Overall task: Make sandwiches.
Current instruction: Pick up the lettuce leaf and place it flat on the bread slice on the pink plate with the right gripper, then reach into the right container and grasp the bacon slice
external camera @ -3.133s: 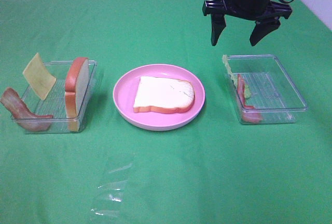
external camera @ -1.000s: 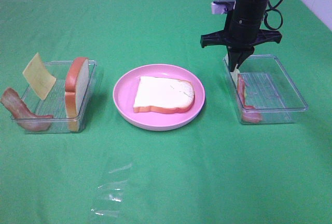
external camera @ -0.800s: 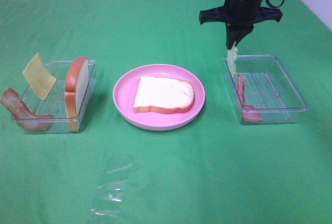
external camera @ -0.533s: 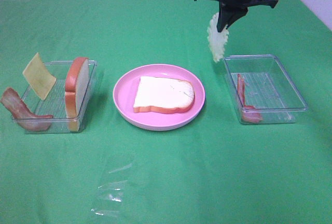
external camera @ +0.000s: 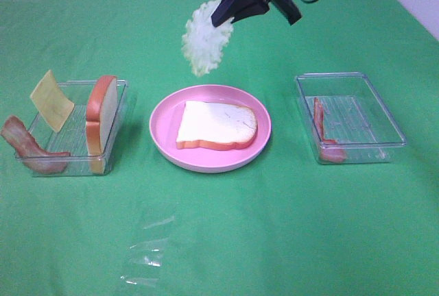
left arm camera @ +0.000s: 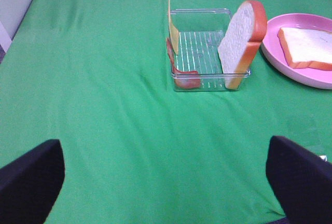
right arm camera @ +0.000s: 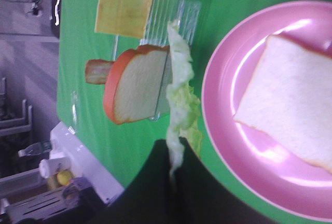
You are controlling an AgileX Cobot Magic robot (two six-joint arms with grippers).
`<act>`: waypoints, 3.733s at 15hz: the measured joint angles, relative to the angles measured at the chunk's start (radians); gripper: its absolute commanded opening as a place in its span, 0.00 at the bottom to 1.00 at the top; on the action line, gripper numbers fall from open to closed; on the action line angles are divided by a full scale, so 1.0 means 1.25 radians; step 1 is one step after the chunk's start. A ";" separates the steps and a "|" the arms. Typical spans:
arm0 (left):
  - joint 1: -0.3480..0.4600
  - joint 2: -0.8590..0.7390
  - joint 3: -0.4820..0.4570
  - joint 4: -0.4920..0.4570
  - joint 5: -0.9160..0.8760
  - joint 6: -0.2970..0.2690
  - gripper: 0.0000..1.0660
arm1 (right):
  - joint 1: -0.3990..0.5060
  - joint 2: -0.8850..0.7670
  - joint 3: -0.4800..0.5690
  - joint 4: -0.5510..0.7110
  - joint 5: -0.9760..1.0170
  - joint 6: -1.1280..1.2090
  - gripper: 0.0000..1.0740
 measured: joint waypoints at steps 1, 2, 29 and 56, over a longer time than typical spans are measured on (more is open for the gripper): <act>0.000 0.000 0.000 0.000 0.000 0.000 0.92 | 0.001 0.000 0.050 0.050 -0.012 -0.032 0.00; 0.000 0.000 0.000 0.000 0.000 0.000 0.92 | 0.001 0.000 0.099 0.090 -0.034 -0.060 0.00; 0.000 0.000 0.000 0.000 0.000 0.000 0.92 | 0.010 0.054 0.212 -0.076 -0.204 -0.046 0.80; 0.000 0.000 0.000 0.003 0.000 0.000 0.92 | 0.010 -0.030 0.245 -0.591 0.004 0.234 0.85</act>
